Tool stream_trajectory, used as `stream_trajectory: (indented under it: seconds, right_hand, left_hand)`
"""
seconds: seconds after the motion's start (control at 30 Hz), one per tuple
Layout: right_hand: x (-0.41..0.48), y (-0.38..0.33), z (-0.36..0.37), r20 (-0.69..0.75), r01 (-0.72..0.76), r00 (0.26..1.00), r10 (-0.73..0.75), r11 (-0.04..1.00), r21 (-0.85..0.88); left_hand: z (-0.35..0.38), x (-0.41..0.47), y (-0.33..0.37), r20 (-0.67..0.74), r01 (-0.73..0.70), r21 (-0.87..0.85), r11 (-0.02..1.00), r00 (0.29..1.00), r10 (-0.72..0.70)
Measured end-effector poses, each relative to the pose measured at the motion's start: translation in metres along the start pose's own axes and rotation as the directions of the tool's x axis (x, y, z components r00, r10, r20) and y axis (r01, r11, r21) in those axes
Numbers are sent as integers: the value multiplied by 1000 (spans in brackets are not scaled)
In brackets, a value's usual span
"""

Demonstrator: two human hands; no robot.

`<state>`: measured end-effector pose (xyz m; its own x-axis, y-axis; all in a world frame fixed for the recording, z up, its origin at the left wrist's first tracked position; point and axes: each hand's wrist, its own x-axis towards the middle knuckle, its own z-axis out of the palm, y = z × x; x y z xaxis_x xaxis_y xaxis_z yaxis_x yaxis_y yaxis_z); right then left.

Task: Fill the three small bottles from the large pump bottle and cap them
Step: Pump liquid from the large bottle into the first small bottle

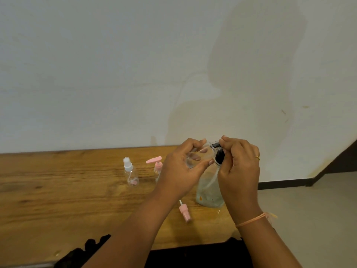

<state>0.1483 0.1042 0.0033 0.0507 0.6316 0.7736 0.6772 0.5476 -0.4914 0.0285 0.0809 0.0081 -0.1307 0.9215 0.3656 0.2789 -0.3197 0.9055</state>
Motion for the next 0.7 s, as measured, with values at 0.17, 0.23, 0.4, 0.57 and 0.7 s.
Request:
stream_trajectory:
  seconds: [0.17,0.23,0.4,0.57,0.7]
  right_hand:
    - [-1,4,7,15,16,1000,-15,1000,-27]
    - [-1,1,3,8,4,1000,-4,1000,-21]
    - [3,-2,-3,23,21,1000,-21,1000,-23]
    - [4,-3,-3,3,52,999,-52,998,-38]
    - [1,4,3,20,45,999,-45,999,-2]
  left_hand:
    - [0,1,-2,9,30,41,999,1000,-30]
    - [0,-1,-1,12,18,22,1000,1000,-19]
    - [-2,-2,2,3,-23,68,997,1000,23]
    - [-1,-3,-1,-11,-35,85,996,999,36]
    - [-4,1,-6,5,-9,131,991,1000,8]
